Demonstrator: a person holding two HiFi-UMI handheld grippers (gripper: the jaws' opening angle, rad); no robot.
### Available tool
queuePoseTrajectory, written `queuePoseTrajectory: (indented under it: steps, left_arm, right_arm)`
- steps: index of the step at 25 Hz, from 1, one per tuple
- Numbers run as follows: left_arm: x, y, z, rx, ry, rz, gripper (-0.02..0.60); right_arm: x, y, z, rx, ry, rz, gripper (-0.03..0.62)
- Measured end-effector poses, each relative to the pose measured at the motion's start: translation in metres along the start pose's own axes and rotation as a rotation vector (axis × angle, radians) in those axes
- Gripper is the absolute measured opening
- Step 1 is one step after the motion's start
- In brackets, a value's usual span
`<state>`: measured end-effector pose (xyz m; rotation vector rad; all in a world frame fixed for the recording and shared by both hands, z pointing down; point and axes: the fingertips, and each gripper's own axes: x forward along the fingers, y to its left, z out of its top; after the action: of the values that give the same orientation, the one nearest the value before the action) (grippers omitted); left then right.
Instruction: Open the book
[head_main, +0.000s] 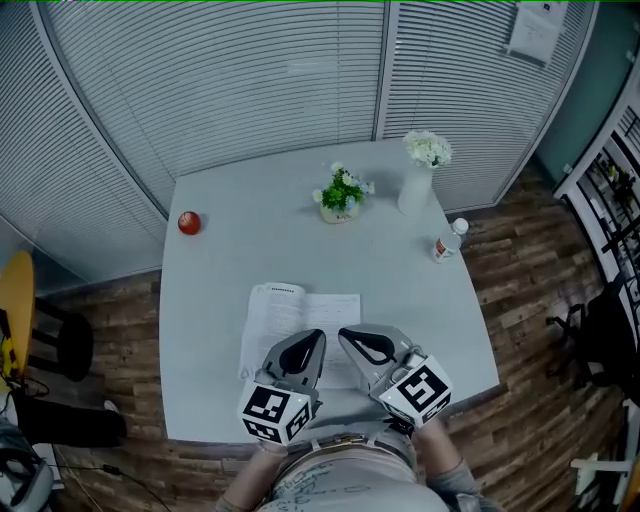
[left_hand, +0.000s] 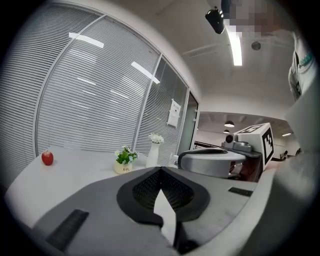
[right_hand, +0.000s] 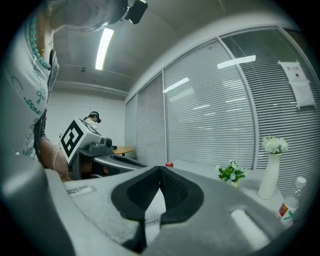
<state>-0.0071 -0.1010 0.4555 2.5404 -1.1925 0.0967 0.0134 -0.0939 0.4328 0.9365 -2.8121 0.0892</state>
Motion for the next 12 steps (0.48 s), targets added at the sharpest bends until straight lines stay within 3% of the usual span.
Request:
queuePoseTrajectory:
  steps: [12]
  left_arm:
    - [-0.007, -0.003, -0.015, 0.007, 0.053, -0.046, -0.002]
  right_arm:
    - [0.010, 0.010, -0.017, 0.022, 0.063, 0.001, 0.003]
